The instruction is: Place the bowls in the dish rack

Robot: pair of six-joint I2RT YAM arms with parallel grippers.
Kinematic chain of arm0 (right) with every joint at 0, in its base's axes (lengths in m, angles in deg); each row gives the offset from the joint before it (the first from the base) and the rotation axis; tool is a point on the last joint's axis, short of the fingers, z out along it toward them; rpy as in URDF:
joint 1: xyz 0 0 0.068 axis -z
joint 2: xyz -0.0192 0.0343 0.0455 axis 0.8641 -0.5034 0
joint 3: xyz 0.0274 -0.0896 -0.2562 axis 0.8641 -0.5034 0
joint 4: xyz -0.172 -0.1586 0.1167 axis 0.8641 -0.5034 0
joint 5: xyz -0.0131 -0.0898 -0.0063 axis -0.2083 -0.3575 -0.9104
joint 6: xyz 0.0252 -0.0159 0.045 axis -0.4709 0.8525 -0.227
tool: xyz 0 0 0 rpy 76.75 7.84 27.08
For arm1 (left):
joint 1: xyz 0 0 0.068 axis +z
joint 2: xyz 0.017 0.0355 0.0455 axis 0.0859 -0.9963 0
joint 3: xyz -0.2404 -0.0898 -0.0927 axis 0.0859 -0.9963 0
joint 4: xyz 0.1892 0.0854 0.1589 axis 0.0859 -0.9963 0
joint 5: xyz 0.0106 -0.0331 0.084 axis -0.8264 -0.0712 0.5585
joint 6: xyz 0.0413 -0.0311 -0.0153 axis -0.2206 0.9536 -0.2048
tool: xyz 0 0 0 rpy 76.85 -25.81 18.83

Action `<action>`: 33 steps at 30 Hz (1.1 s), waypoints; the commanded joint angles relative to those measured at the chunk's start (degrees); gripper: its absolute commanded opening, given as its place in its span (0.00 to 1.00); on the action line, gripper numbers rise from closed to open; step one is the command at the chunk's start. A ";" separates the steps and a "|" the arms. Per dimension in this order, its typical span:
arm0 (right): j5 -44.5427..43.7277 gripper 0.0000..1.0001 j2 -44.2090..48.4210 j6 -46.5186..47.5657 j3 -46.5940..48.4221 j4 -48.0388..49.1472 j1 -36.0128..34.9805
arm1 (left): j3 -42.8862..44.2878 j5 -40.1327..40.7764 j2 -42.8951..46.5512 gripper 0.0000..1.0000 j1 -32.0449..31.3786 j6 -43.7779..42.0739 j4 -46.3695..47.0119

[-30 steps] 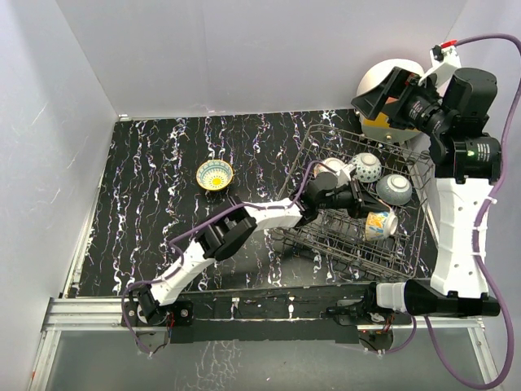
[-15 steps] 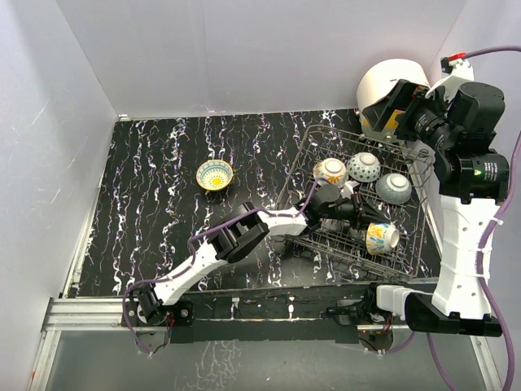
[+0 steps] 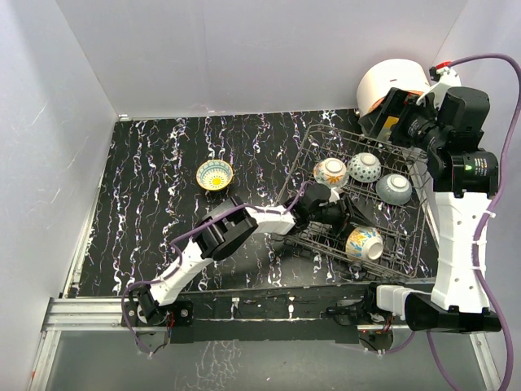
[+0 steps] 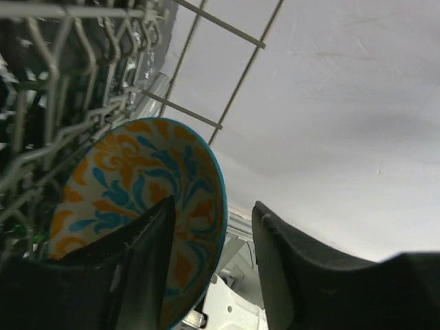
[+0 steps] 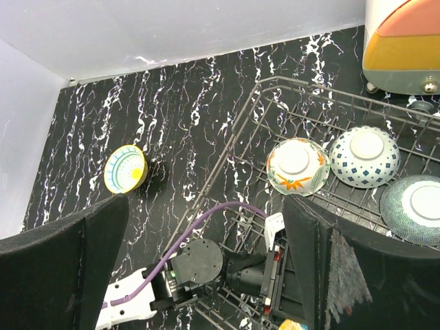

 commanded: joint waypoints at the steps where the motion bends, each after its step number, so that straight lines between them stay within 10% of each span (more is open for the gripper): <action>1: -0.22 0.99 1.80 0.58 0.24 1.22 -0.11 | -0.65 -0.54 5.51 0.51 1.54 -5.17 -6.70; 15: -0.61 0.99 2.02 0.83 0.23 0.41 -0.77 | 9.20 3.42 9.00 0.69 5.20 -27.16 -38.60; 33: -2.23 0.99 2.95 0.59 -0.45 -0.48 -1.70 | 37.44 29.30 7.31 0.80 6.20 -60.22 -86.82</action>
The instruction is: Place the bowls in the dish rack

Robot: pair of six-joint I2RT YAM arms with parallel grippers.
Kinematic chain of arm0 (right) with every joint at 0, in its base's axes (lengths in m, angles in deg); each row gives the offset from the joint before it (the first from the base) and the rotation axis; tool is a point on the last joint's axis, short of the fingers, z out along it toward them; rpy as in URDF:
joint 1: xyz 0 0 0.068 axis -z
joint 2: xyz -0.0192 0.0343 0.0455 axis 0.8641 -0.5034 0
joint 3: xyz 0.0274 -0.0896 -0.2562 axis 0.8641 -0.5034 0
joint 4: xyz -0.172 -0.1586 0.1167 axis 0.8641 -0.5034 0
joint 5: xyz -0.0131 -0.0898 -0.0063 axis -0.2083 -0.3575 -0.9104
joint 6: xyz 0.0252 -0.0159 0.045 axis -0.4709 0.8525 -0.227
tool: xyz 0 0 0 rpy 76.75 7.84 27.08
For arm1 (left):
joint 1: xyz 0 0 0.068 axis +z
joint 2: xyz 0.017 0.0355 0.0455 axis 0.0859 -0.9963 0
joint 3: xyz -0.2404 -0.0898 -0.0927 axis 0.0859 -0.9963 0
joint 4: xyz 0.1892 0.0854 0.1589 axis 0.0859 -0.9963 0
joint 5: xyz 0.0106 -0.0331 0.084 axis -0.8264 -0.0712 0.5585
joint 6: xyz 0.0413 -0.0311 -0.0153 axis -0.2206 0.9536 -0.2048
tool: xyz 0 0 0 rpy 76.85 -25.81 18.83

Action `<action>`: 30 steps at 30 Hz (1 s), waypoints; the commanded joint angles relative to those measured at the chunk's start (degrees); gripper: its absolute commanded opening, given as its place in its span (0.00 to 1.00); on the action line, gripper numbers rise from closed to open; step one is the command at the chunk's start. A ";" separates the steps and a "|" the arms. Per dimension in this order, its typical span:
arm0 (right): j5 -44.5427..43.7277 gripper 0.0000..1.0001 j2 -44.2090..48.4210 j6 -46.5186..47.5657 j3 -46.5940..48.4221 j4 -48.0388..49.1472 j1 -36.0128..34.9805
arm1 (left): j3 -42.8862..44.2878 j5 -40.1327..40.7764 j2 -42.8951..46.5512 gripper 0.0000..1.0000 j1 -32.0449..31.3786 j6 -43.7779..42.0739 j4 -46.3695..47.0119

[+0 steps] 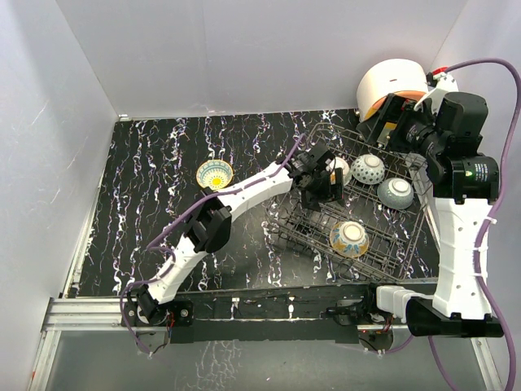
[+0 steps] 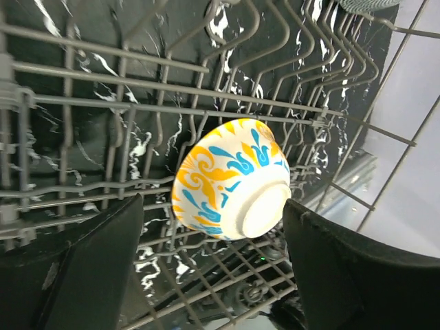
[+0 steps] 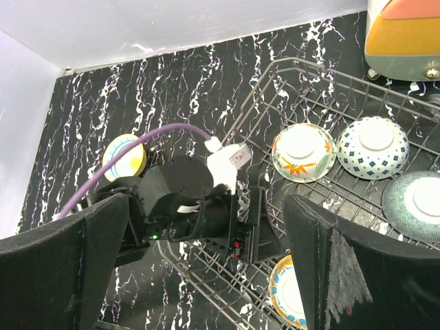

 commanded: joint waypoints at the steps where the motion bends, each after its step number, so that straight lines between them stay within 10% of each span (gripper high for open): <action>1: -1.12 0.99 1.43 -0.15 0.26 1.70 -0.21 | 5.91 10.89 5.61 0.80 0.49 -12.05 -12.05; 15: 1.56 0.99 1.17 -2.63 -2.87 1.44 -2.09 | -31.39 33.15 33.20 0.75 19.30 -29.60 -1.50; 30: -0.55 0.99 -0.83 -1.13 -2.22 1.04 -5.12 | -32.36 37.88 22.73 0.68 23.51 -43.99 6.74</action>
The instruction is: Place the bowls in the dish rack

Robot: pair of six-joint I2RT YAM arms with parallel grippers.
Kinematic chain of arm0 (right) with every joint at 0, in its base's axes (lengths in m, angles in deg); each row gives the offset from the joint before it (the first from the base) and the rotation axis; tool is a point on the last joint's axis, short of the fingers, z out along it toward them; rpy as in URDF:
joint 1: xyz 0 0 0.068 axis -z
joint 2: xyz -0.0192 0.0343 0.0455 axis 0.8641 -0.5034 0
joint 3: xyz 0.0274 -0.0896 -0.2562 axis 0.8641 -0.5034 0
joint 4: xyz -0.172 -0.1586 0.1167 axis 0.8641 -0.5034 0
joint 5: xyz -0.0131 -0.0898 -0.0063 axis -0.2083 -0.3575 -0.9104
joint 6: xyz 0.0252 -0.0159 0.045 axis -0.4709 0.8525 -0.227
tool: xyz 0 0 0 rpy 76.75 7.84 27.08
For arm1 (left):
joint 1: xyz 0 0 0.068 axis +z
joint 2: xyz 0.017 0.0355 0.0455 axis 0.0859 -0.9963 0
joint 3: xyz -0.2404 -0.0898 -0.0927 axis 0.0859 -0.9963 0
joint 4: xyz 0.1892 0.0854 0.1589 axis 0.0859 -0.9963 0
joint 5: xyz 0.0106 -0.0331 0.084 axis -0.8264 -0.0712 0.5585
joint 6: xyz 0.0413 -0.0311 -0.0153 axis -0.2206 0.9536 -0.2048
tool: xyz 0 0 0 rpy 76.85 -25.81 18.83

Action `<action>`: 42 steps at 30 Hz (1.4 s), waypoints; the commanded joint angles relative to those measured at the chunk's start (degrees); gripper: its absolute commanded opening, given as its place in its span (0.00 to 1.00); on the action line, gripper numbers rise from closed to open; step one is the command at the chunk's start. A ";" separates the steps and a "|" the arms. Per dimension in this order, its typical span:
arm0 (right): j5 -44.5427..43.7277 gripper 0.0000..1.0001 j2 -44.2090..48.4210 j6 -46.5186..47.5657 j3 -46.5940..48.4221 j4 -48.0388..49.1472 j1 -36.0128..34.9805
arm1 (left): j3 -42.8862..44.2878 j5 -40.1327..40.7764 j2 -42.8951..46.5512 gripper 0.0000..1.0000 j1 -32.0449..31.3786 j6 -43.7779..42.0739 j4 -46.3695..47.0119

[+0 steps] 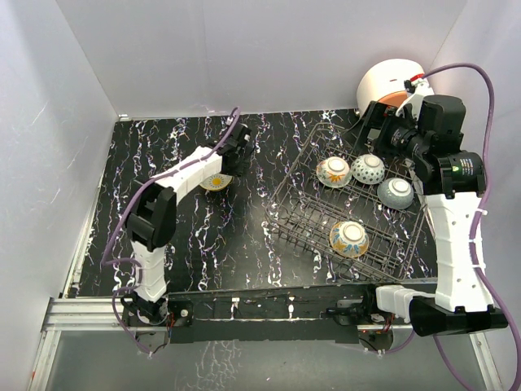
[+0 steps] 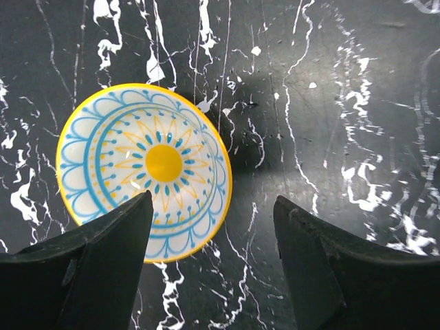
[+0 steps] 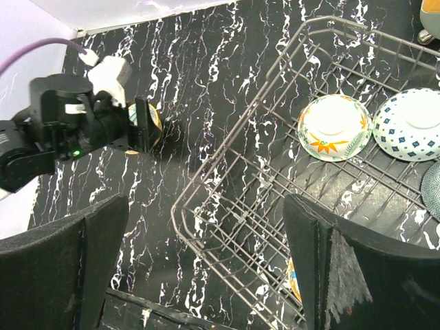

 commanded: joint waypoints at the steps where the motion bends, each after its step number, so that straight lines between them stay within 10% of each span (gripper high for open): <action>1: -1.39 0.99 -0.18 0.81 1.11 1.60 -0.41 | 1.86 2.00 -3.51 0.66 0.83 -3.55 1.03; 18: -3.11 0.99 -0.82 1.22 1.13 1.53 -0.39 | -3.62 1.46 -6.72 0.30 1.87 -0.58 1.39; 23: -3.19 0.99 -0.52 0.97 1.11 1.51 -0.40 | -4.97 1.54 -5.94 0.00 1.86 -0.02 1.56; 30: -4.47 0.99 -0.04 0.57 1.19 1.00 -0.44 | -1.37 -0.82 -0.27 0.00 1.69 6.00 -1.37; 42: -4.33 0.99 0.00 -2.93 0.37 1.07 -0.35 | 4.06 -29.38 16.55 0.00 1.20 29.42 17.50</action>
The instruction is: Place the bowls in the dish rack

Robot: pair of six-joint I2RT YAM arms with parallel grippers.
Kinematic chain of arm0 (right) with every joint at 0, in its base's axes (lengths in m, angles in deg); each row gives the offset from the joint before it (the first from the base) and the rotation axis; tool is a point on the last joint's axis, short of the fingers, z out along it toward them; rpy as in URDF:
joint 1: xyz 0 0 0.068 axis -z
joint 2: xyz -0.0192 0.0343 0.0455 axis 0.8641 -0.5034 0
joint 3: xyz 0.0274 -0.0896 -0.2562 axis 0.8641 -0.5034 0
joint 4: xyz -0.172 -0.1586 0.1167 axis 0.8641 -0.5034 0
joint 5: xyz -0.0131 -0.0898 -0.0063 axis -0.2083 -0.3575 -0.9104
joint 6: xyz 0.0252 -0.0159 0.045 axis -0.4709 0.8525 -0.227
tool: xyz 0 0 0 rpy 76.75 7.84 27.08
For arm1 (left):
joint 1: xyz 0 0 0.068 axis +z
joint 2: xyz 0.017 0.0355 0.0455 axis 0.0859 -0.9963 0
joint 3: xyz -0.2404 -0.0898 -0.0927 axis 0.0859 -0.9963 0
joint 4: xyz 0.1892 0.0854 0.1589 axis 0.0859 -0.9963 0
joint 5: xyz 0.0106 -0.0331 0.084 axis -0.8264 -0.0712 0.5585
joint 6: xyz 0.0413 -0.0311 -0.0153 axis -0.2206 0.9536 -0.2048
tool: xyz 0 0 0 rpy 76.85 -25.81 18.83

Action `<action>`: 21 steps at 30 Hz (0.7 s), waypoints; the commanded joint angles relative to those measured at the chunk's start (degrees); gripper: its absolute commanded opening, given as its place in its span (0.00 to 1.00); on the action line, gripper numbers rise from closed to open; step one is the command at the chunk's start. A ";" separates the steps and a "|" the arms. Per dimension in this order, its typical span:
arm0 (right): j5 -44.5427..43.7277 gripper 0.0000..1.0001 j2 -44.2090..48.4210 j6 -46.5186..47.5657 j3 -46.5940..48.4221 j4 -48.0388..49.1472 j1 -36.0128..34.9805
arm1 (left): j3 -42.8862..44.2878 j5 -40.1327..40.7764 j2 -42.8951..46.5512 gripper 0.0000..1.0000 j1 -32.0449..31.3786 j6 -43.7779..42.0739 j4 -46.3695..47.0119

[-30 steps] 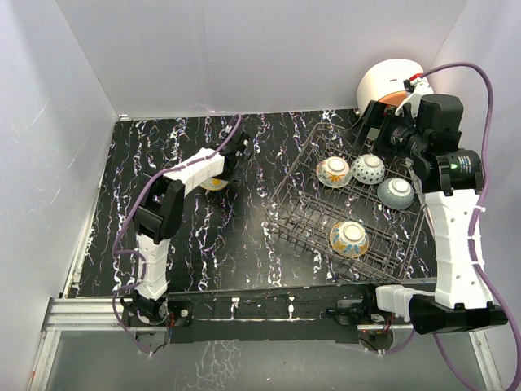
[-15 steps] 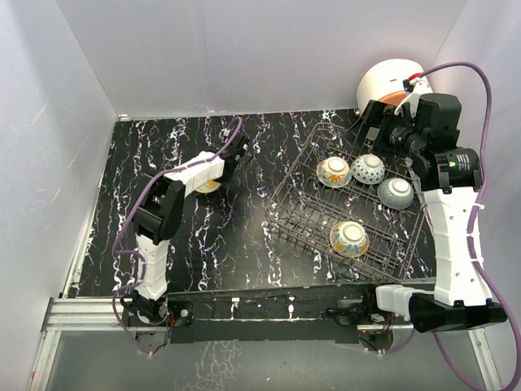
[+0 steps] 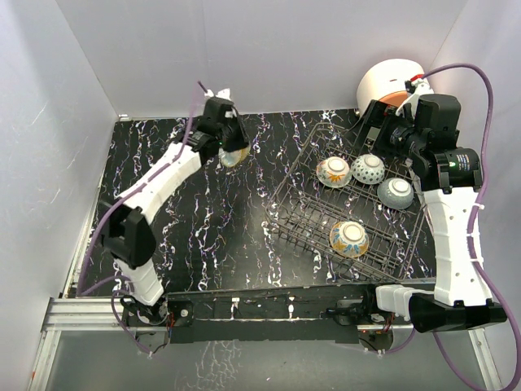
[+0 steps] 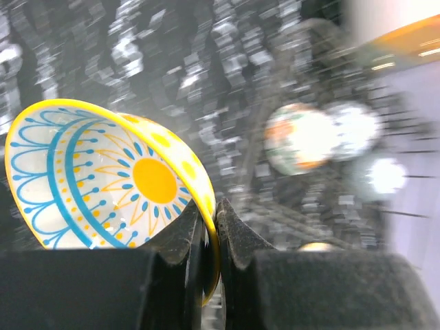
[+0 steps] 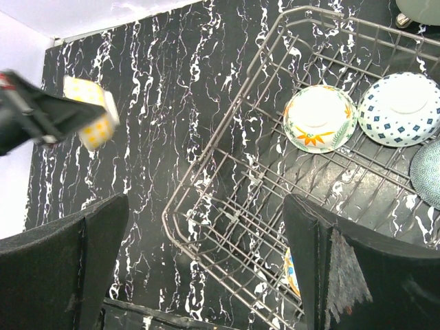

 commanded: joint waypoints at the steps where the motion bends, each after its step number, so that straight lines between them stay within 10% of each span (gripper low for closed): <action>1: -0.39 0.99 1.21 -1.54 0.49 1.95 -0.09 | -0.20 -15.85 8.75 0.00 -0.22 15.18 16.31; 7: -2.30 0.99 2.18 -3.34 0.17 3.62 -0.05 | -11.67 -28.31 7.87 0.00 -2.51 36.90 45.87; 21: -4.10 0.99 3.38 -2.62 0.18 3.31 0.20 | -5.58 -31.47 -6.88 0.00 -15.14 42.73 46.56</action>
